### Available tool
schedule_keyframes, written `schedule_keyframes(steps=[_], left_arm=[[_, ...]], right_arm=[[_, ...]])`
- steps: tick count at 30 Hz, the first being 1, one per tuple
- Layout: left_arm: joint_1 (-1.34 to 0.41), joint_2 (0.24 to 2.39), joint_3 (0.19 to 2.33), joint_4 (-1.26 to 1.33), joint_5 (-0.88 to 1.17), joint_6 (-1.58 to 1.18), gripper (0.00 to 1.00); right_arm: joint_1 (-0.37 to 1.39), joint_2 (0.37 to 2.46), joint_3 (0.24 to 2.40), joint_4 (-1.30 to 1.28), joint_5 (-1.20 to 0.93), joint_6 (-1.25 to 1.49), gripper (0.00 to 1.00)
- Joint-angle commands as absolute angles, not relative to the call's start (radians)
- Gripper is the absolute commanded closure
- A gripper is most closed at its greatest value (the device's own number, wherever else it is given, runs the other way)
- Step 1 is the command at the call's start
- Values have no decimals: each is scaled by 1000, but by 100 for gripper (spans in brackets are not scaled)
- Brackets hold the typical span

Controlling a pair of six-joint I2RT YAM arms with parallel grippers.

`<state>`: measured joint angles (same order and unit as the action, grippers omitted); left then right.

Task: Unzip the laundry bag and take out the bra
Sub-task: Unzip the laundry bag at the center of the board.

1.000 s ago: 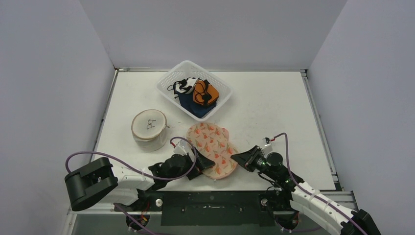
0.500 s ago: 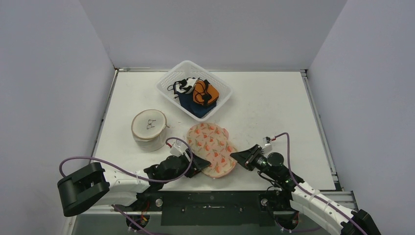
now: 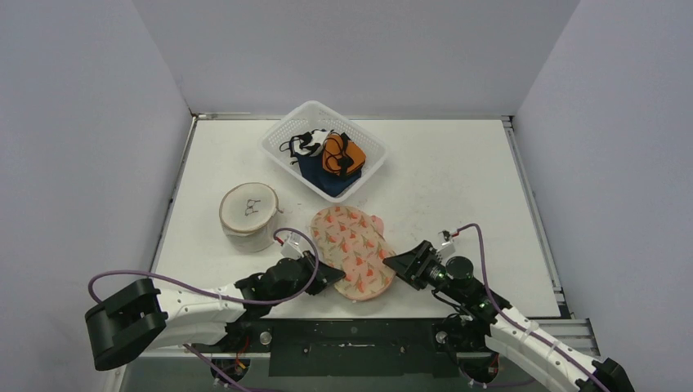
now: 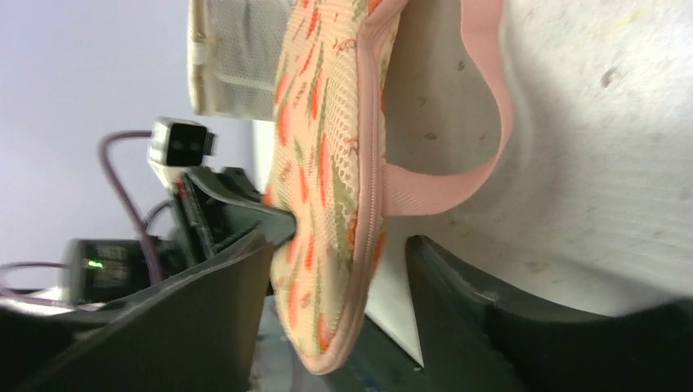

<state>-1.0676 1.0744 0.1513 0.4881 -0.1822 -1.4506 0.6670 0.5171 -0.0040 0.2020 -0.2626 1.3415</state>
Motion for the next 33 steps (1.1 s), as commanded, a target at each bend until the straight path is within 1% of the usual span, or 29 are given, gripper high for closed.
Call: schedule_keyframes(steps=[1, 3, 6, 7, 10, 11, 13, 17, 22, 25, 29, 33], left_arm=[[-1072, 1009, 218, 362, -221, -1419, 100], [-1074, 988, 237, 310, -228, -1416, 100], [-1077, 961, 290, 186, -255, -1410, 100], [-1083, 956, 318, 133, -271, -1405, 100], [-1116, 970, 442, -80, -355, -1371, 100], [-1133, 983, 491, -142, -390, -1356, 100], [-1178, 1019, 588, -260, -465, -1339, 100], [-1275, 1109, 775, -505, -625, -1384, 100], [-1361, 1226, 991, -851, -825, -1517, 100], [-1373, 1284, 1102, -1008, -901, -1569, 100], [-1376, 1316, 1210, -1120, -990, -1582, 100], [-1375, 1326, 1321, -1254, -1096, -1616, 100]], right_arm=[[678, 430, 93, 17, -207, 1170, 24], [679, 410, 139, -83, -181, 1097, 14], [689, 410, 241, -226, -121, 945, 3], [695, 419, 279, -264, -98, 882, 0], [734, 439, 376, -345, -16, 738, 0], [753, 442, 402, -361, 26, 709, 4], [795, 448, 435, -374, 98, 665, 4], [833, 464, 461, -361, 207, 681, 4], [834, 452, 435, -305, 323, 778, 4], [833, 407, 409, -236, 322, 801, 4], [833, 401, 411, -194, 269, 758, 4], [833, 420, 414, -146, 142, 683, 5]])
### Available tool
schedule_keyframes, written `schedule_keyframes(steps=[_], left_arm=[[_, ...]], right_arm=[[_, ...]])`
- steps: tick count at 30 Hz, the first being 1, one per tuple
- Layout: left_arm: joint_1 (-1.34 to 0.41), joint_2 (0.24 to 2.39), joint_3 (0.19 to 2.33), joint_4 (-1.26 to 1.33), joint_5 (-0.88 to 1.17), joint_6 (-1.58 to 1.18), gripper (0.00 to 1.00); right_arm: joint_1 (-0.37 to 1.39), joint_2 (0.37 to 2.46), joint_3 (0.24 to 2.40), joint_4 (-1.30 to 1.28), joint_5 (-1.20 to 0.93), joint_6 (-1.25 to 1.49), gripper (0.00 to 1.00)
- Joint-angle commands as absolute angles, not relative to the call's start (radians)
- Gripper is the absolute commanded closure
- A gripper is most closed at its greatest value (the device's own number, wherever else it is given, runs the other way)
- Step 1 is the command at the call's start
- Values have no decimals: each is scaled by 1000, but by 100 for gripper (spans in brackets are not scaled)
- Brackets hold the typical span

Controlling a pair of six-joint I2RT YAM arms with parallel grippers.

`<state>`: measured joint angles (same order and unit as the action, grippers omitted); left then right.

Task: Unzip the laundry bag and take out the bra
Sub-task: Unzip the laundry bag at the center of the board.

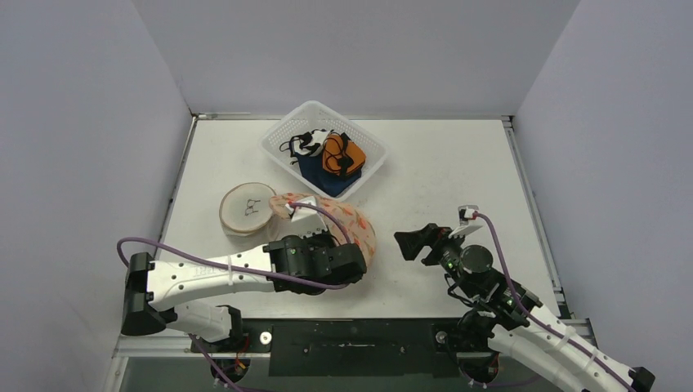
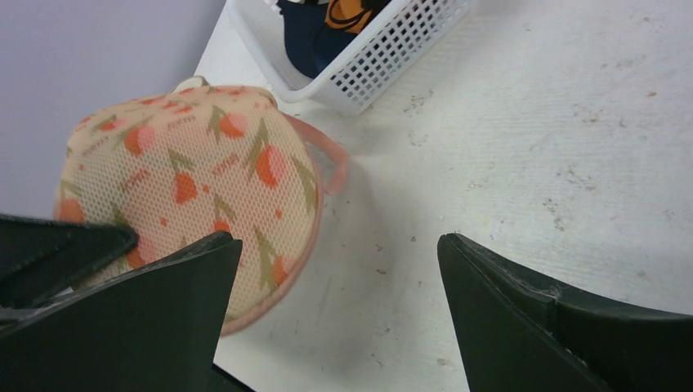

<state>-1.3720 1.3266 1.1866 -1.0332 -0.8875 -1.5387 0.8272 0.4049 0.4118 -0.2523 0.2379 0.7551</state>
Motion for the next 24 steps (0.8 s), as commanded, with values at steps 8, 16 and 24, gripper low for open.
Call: schedule_keyframes(steps=[8, 16, 24], left_arm=[[-1328, 1416, 1515, -1477, -1150, -1763, 100], [-1145, 1234, 1242, -906, -781, -1436, 100], [-1090, 1250, 1294, -982, -743, -1464, 100]], right_arm=[[834, 412, 347, 53, -47, 659, 5], [843, 466, 321, 198, -183, 642, 2], [849, 516, 320, 234, -217, 640, 2]])
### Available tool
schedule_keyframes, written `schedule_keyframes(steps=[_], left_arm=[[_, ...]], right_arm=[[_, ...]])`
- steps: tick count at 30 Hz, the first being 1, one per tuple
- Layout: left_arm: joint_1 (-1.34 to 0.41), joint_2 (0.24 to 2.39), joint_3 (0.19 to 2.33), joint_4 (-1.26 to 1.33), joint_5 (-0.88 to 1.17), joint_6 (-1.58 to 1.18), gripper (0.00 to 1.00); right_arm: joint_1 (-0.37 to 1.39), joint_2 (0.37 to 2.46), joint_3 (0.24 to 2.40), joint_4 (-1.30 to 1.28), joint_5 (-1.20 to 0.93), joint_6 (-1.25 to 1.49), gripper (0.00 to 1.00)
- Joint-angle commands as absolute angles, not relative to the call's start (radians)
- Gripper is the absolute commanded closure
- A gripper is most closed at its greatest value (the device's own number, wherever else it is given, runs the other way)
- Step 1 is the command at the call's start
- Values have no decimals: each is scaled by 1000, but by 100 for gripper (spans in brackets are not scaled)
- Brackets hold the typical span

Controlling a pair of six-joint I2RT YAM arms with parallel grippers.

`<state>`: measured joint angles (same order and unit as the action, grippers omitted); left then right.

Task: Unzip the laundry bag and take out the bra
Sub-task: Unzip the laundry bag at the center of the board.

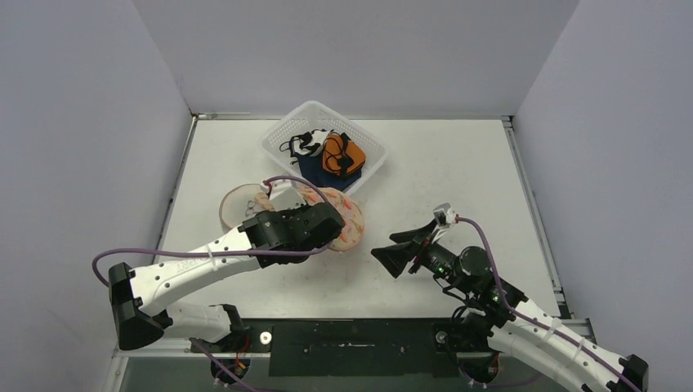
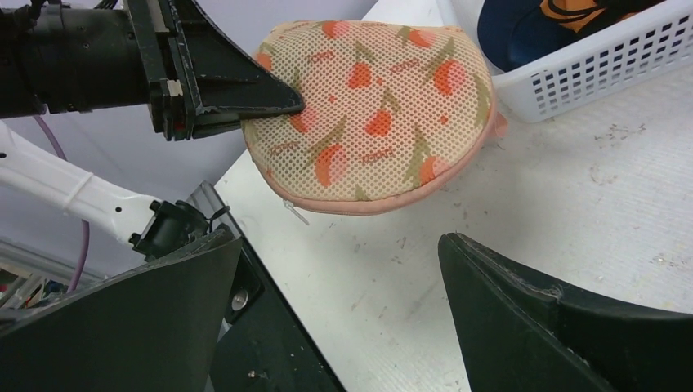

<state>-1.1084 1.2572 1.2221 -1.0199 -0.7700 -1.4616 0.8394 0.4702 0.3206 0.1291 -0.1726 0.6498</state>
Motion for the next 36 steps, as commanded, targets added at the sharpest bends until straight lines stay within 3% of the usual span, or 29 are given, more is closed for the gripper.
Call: schedule_keyframes(steps=[1, 11, 23, 29, 36], left_arm=[[-1088, 1261, 1307, -994, -738, -1471, 100], [-1084, 1369, 1446, -1060, -706, -1499, 100], [-1067, 1373, 1439, -1034, -694, -1520, 100], [-1062, 1359, 1427, -1009, -678, -1515, 100], [-1054, 1364, 1426, -987, -649, -1502, 100]], right_arm=[[853, 529, 316, 252, -220, 644, 2], [973, 598, 307, 385, -128, 652, 10], [1049, 550, 193, 495, 90, 788, 2], [1049, 567, 269, 366, 79, 705, 3], [1052, 586, 291, 409, 58, 688, 9]])
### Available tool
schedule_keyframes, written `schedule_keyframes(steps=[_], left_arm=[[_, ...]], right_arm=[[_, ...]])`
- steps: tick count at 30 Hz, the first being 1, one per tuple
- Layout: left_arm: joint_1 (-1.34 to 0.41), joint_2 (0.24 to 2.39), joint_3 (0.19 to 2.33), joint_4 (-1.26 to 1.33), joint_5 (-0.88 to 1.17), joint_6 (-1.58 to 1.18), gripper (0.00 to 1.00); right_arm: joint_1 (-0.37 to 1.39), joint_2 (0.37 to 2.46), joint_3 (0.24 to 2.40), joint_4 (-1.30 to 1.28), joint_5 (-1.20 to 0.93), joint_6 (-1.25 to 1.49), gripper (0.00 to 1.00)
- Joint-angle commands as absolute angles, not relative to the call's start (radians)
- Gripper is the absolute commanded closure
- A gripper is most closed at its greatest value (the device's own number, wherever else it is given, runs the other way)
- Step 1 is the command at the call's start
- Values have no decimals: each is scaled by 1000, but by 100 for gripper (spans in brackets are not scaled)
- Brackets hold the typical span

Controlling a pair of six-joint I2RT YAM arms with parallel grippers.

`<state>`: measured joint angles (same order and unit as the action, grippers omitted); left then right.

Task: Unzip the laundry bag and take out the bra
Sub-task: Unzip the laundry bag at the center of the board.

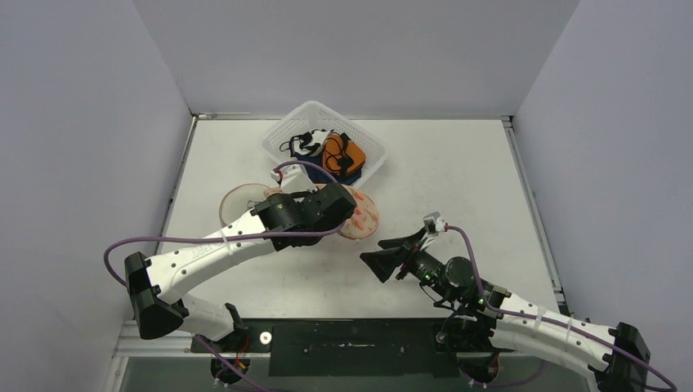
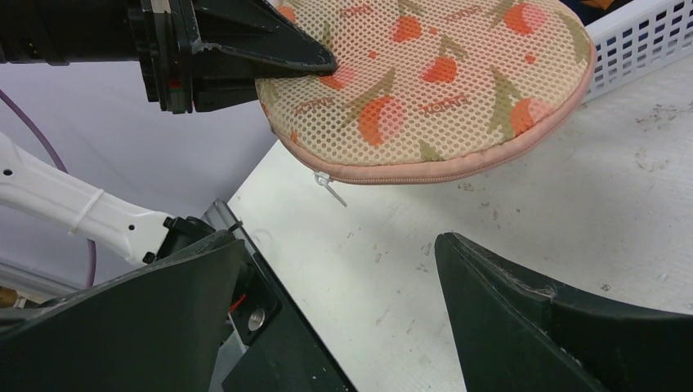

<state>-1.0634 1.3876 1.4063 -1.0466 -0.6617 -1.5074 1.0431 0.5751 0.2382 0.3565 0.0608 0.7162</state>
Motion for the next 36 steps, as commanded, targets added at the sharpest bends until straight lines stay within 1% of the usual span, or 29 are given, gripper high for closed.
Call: schedule_keyframes(steps=[1, 7, 10, 20, 28, 36], left_arm=[[-1054, 1364, 1427, -987, -646, -1501, 100], [-1049, 1358, 1421, -977, -639, -1497, 100], [-1046, 1358, 1421, -973, -633, -1496, 100], [-1042, 1351, 1415, -961, -623, -1489, 100], [-1042, 1345, 1401, -950, -614, -1488, 100], [-1042, 1342, 1394, -940, -610, -1489, 100]], right_arm=[[1053, 591, 293, 421, 47, 687, 11], [1068, 666, 313, 468, 30, 697, 28], [1071, 698, 323, 479, 37, 708, 33], [1071, 754, 337, 536, 74, 725, 45], [1071, 791, 356, 543, 86, 716, 58], [1071, 819, 377, 531, 97, 704, 67]])
